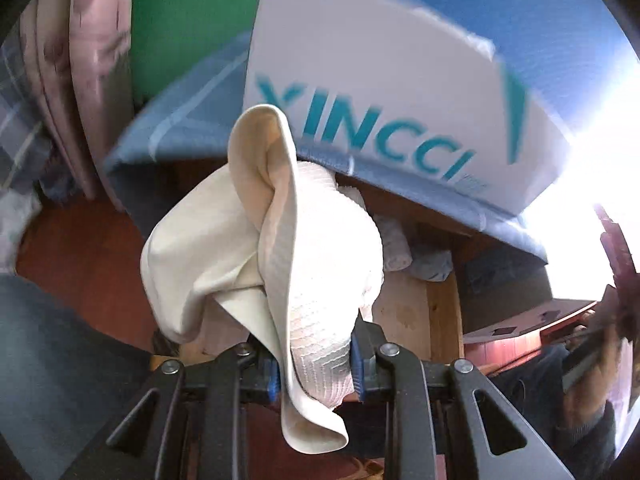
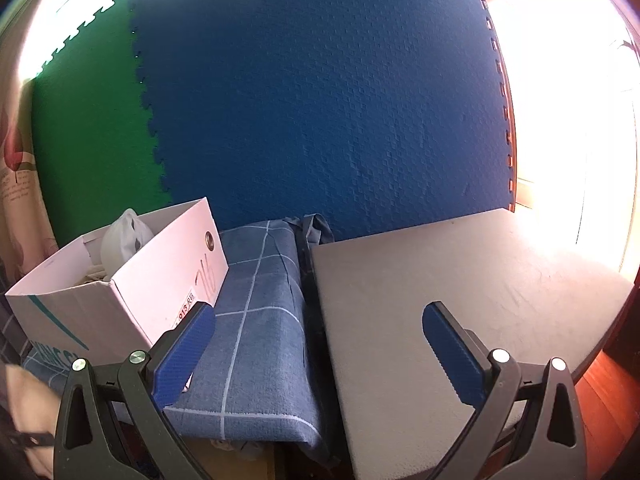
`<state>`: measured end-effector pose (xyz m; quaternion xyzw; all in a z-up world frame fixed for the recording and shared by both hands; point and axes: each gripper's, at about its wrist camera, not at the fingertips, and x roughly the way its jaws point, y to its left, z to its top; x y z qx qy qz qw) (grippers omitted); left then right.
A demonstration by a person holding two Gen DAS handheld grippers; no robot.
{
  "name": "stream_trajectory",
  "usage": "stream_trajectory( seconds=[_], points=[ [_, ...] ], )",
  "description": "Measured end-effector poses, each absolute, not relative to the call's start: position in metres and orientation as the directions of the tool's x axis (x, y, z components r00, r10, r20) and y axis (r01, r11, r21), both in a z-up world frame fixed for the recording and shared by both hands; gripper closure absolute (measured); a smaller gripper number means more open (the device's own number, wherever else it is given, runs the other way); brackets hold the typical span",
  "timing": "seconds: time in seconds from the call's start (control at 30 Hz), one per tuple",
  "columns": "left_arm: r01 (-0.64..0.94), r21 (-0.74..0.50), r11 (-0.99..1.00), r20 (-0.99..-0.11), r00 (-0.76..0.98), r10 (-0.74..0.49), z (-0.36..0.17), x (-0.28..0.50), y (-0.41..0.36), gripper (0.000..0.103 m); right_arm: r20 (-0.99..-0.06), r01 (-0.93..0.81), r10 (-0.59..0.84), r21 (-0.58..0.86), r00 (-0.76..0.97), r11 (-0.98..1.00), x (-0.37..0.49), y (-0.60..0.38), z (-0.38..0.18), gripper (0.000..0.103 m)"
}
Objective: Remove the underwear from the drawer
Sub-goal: 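Carry beige underwear toward the box with left gripper while right tool returns to drawer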
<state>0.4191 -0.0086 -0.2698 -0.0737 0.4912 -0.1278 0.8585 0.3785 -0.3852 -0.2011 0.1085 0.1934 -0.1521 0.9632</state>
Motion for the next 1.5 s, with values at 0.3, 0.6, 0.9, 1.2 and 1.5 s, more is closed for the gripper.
stream_trajectory(
  seconds=[0.3,0.6,0.9,1.2,1.5],
  points=[
    [0.210,-0.159,0.965,-0.737,0.624,-0.258,-0.190,0.375,-0.001,0.077,-0.417,0.294,-0.222,0.119,0.882,0.948,0.369,-0.368,-0.199,0.000],
    [0.237,-0.048,0.970,-0.560,0.798,-0.223,-0.096,0.379,-0.013,0.077,-0.492,0.210,-0.141,0.087,0.859,0.974,0.373,-0.339,-0.211,0.000],
    [0.231,0.051,0.972,-0.442,0.878,-0.185,-0.040,0.420,-0.040,0.077,-0.552,0.153,-0.078,0.091,0.830,0.984,0.380,-0.323,-0.225,0.000],
    [0.226,0.117,0.967,-0.403,0.901,-0.162,-0.017,0.452,-0.062,0.077,-0.607,0.127,-0.043,0.096,0.794,0.987,0.388,-0.315,-0.238,0.000],
    [0.204,0.160,0.966,-0.421,0.899,-0.120,-0.017,0.482,-0.074,0.077,-0.672,0.049,0.030,0.098,0.740,0.994,0.397,-0.298,-0.254,0.000]
  ],
)
